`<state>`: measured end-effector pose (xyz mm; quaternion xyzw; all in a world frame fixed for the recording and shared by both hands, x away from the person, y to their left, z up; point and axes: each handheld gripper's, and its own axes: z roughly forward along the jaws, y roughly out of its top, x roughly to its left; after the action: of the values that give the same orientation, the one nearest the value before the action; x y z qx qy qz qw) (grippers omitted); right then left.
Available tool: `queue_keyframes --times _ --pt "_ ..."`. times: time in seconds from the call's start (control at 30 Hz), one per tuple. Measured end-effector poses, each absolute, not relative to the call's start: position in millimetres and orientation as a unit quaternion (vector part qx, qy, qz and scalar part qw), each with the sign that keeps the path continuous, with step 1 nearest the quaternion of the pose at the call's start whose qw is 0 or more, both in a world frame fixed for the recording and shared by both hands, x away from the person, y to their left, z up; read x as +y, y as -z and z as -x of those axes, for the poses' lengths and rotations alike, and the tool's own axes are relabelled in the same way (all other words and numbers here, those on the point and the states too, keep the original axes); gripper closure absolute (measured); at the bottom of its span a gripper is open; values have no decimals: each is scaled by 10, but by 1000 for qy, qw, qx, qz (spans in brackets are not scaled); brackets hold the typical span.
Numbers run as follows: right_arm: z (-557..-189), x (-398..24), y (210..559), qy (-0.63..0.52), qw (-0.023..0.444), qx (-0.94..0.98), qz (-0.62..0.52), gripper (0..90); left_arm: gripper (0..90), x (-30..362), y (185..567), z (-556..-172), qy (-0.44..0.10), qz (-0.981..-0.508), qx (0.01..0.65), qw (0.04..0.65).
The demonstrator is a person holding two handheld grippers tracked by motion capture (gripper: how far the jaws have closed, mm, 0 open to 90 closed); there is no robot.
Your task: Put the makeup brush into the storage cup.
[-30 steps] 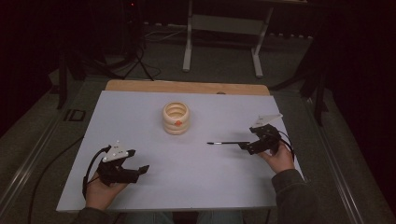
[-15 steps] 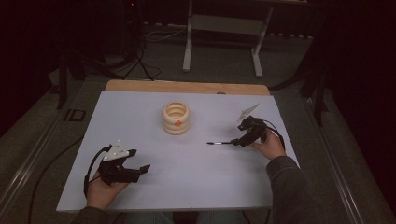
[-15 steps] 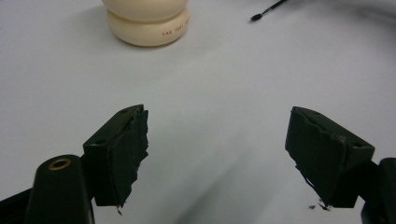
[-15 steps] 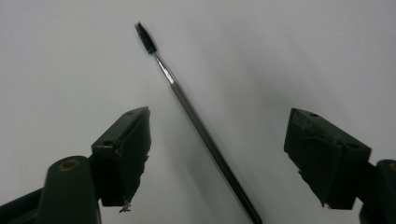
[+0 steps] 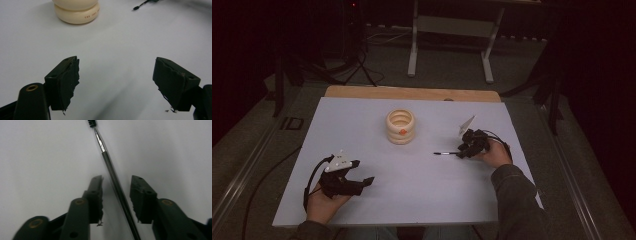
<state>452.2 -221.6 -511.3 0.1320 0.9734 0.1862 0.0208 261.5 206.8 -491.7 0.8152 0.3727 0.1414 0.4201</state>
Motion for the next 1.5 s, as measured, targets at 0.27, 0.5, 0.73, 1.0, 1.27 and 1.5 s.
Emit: queue_keyframes --times 0.27,0.5,0.73,1.0,1.27,1.5 --pt "-4551 -2151 5118 -164 16 982 -89 799 215 2050 4928 -2639 -139 -817 370 420" --pt "-4557 -2120 5114 -155 14 985 -74 854 216 2043 4931 -2642 -138 -818 369 418" --pt "-4563 -2144 5110 -162 4 983 -82 857 219 2079 4920 -2634 -141 -816 372 419" --pt "-4457 -2191 5037 -198 12 975 -98 857 217 2075 4901 -2620 -147 -813 374 421" --pt "-4264 -2314 4874 -263 33 956 -126 856 218 2025 4882 -2620 -145 -816 367 422" --pt "-4041 -2377 4745 -318 41 936 -148 856 220 1959 4853 -2613 -145 -820 355 424"
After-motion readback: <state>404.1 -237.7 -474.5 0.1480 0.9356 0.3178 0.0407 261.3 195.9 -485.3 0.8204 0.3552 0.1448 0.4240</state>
